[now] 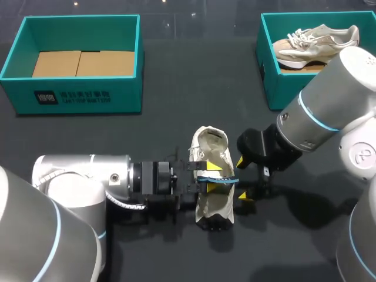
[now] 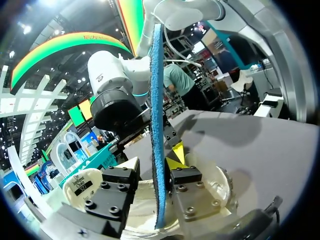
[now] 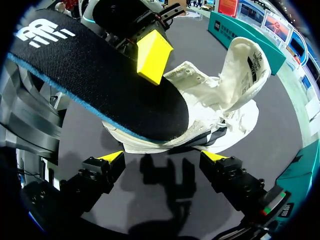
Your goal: Take the shoe out of the shoebox, open the shoe tongue, remove and reinsert the insole, then place the shoe into the shoebox
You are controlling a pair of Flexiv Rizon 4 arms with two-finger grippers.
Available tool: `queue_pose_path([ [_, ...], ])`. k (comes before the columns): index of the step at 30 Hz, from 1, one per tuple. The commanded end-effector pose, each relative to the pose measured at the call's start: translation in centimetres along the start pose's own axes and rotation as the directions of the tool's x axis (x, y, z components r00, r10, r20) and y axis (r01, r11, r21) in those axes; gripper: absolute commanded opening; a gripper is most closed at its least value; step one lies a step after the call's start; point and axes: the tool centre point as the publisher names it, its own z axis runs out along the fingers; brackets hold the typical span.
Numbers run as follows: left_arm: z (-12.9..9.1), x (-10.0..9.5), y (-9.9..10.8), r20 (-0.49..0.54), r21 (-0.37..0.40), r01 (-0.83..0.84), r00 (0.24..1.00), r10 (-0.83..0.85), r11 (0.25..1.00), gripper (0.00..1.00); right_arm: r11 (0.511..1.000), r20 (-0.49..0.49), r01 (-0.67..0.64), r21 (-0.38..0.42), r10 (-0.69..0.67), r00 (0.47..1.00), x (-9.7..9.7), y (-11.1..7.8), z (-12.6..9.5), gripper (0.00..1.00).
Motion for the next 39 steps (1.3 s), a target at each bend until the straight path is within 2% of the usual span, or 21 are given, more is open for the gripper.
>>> queue_pose_path([
  [1,0.2,0.0,-0.7,-0.02,-0.033,0.0,1.0,-0.001,0.999,0.31,1.0,0.003,0.0,0.001,0.0,1.0,0.1,0.0,0.1,1.0],
  [4,0.4,0.2,-0.9,-0.036,-0.043,-0.001,0.999,0.0,0.999,0.26,1.0,0.003,0.0,0.001,0.0,1.0,0.1,0.0,0.1,1.0],
  [5,0.4,0.2,-0.9,-0.039,-0.045,-0.001,0.999,-0.001,0.999,0.16,1.0,0.003,0.0,0.001,0.0,1.0,0.1,0.0,0.1,1.0],
  [6,0.4,0.3,-0.8,-0.042,-0.048,-0.001,0.999,-0.001,0.999,0.0,1.0,0.003,0.0,0.001,0.0,1.0,0.1,0.0,0.1,1.0],
  [9,0.4,0.4,-0.6,-0.05,-0.051,-0.005,0.999,0.002,0.999,0.0,1.0,0.003,0.0,0.001,0.0,1.0,0.1,0.0,0.1,1.0],
  [16,0.3,0.7,1.0,-0.07,0.037,-0.046,0.996,0.048,0.998,0.0,1.0,0.003,0.0,0.001,0.0,1.0,0.1,0.0,0.1,1.0],
  [20,0.4,0.5,1.8,-0.067,0.043,-0.05,0.996,0.052,0.998,0.0,1.0,0.003,0.0,0.001,0.0,1.0,0.1,0.0,0.1,1.0],
  [29,0.8,0.6,2.9,-0.063,0.0,-0.085,0.994,0.084,0.996,0.0,1.0,0.003,0.0,0.001,0.0,1.0,0.1,0.0,0.1,1.0],
  [39,0.9,0.8,4.9,-0.033,-0.066,-0.072,0.997,0.07,0.995,0.0,1.0,0.003,0.0,0.001,0.0,1.0,0.1,0.0,0.1,1.0],
])
